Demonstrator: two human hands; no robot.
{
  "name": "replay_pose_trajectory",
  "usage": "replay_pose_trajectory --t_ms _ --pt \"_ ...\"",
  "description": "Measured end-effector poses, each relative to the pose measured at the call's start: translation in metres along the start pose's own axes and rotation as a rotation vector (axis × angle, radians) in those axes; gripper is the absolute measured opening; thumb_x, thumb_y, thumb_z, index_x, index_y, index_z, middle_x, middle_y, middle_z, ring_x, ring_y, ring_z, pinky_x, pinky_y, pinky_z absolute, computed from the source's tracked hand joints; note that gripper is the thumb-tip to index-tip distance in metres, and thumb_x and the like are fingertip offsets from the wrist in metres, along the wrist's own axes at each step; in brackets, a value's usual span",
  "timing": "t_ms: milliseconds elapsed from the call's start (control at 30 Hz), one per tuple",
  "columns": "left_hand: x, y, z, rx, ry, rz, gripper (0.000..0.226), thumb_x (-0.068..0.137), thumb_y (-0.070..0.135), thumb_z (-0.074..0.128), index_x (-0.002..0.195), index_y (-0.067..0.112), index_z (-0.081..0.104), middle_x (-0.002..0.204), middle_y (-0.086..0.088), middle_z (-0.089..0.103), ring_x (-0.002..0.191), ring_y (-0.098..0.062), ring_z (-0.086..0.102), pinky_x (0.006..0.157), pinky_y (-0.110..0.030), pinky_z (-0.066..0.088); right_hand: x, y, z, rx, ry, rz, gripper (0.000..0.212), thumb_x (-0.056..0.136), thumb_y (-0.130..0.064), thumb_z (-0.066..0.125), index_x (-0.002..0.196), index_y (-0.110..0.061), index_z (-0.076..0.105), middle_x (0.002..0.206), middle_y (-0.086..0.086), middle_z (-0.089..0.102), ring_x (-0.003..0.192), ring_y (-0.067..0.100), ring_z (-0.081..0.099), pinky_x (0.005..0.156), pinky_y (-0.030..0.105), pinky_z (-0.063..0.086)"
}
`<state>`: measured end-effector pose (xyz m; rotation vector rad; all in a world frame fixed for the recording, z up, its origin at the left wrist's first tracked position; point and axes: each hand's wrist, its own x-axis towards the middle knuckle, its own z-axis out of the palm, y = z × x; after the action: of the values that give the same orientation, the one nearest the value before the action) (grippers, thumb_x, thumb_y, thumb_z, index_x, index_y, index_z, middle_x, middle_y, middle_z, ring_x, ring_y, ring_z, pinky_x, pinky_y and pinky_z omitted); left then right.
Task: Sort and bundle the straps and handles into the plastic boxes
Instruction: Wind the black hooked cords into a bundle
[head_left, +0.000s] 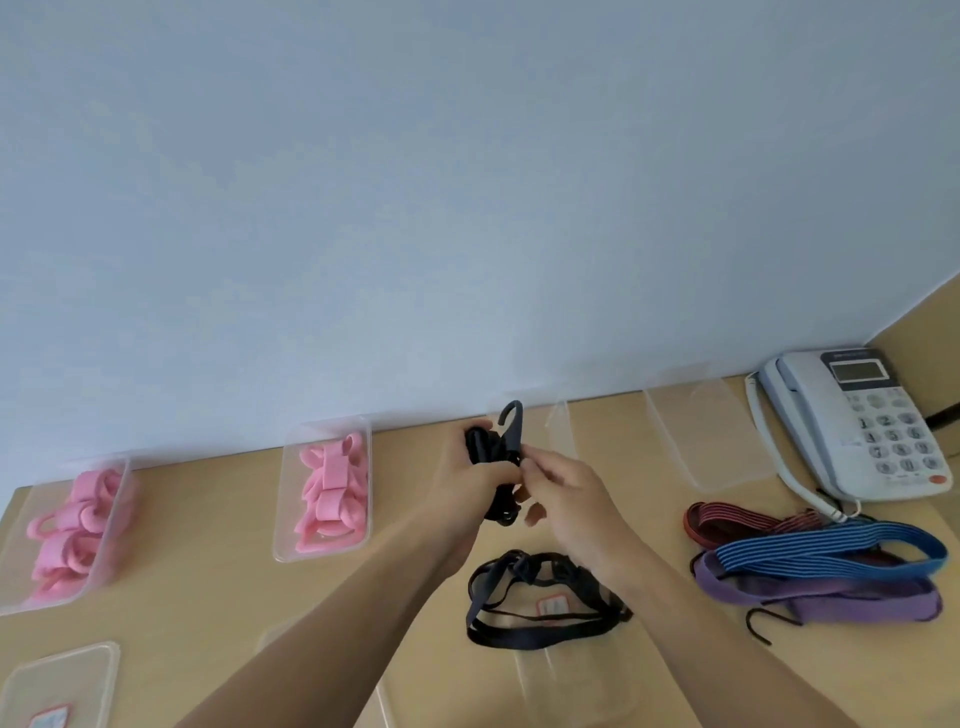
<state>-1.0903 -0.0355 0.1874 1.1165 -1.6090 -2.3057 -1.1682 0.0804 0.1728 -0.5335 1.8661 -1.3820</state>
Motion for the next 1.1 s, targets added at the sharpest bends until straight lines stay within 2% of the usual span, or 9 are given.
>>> replay_pose_trajectory --t_ms 133,233,400,500,733,833,967,1033,1100 --pt "0.036 -0.012 0.022 -0.152 0.054 -0.171 0.05 0.082 -0.002 0.064 0.128 0.012 0.05 0.105 -0.02 0.06 0.083 -0.031 0.065 0.057 -0.036 0.052 0.023 0.012 -0.03 0.011 -0.117 0.128 0.028 0.106 -0.02 0.048 0.114 -0.028 0.074 0.099 0.007 0.074 0.082 0.021 0.066 0.07 0.033 0.053" --pt "0.059 -0.024 0.043 -0.111 0.145 -0.234 0.039 0.093 -0.001 0.058 0.127 0.014 0.047 0.111 -0.018 0.061 0.09 -0.03 0.066 0.055 -0.034 0.054 0.038 0.017 -0.045 -0.242 -0.124 0.178 0.024 0.103 -0.017 0.05 0.11 -0.026 0.072 0.095 0.0 0.074 0.074 0.011 0.066 0.071 0.029 0.055" --pt "0.085 -0.031 0.061 0.101 0.226 -0.181 0.042 0.087 -0.009 0.058 0.102 0.028 0.045 0.105 -0.009 0.059 0.083 -0.018 0.063 0.046 -0.018 0.052 0.05 0.032 -0.049 -0.756 0.076 -0.016 0.015 0.095 -0.018 0.061 0.108 -0.015 0.068 0.097 0.006 0.061 0.086 0.023 0.058 0.074 0.037 0.05" --pt "0.092 -0.037 0.062 0.217 0.241 -0.15 0.05 0.082 -0.009 0.059 0.11 0.028 0.039 0.113 -0.006 0.053 0.098 -0.021 0.063 0.058 -0.026 0.054 0.05 0.043 -0.048 -0.932 0.139 -0.1 0.022 0.089 -0.021 0.068 0.11 -0.014 0.07 0.099 0.005 0.06 0.097 0.026 0.051 0.078 0.034 0.048" --pt "0.098 -0.039 0.064 0.537 0.276 -0.071 0.026 0.091 0.013 0.057 0.116 0.016 0.053 0.114 -0.002 0.06 0.097 -0.017 0.061 0.068 -0.027 0.049 0.052 0.055 -0.041 -1.098 0.164 -0.192 0.05 0.075 -0.034 0.068 0.122 -0.017 0.065 0.135 0.009 0.052 0.127 0.034 0.043 0.094 0.044 0.047" --pt "0.098 -0.029 0.063 0.626 0.21 -0.118 0.019 0.089 0.006 0.046 0.102 0.013 0.059 0.108 -0.005 0.062 0.09 -0.022 0.059 0.066 -0.031 0.045 0.056 0.055 -0.042 -1.166 0.157 -0.196 0.05 0.078 -0.039 0.065 0.123 -0.018 0.065 0.148 0.012 0.047 0.14 0.04 0.036 0.101 0.05 0.043" --pt "0.088 -0.021 0.049 0.756 0.237 0.1 0.015 0.092 0.003 0.048 0.092 0.011 0.061 0.084 0.009 0.057 0.078 -0.012 0.053 0.064 -0.017 0.042 0.064 0.053 -0.037 -1.184 0.16 -0.177 0.055 0.084 -0.047 0.045 0.125 -0.017 0.067 0.156 0.014 0.04 0.143 0.044 0.031 0.106 0.053 0.041" --pt "0.08 -0.022 0.038 0.794 0.318 0.255 0.027 0.094 0.001 0.053 0.108 0.013 0.073 0.095 0.016 0.064 0.085 0.002 0.054 0.071 -0.004 0.039 0.071 0.051 -0.034 -1.191 0.186 -0.181 0.048 0.088 -0.047 0.049 0.118 -0.017 0.07 0.158 0.017 0.037 0.144 0.045 0.031 0.105 0.053 0.041" --pt "0.071 -0.027 0.029 0.884 0.398 0.334 0.031 0.093 0.002 0.059 0.117 0.014 0.076 0.117 0.005 0.071 0.109 -0.006 0.056 0.08 -0.006 0.032 0.078 0.049 -0.03 -1.18 0.204 -0.182 0.042 0.09 -0.049 0.059 0.114 -0.017 0.073 0.159 0.017 0.035 0.145 0.045 0.029 0.105 0.053 0.04"
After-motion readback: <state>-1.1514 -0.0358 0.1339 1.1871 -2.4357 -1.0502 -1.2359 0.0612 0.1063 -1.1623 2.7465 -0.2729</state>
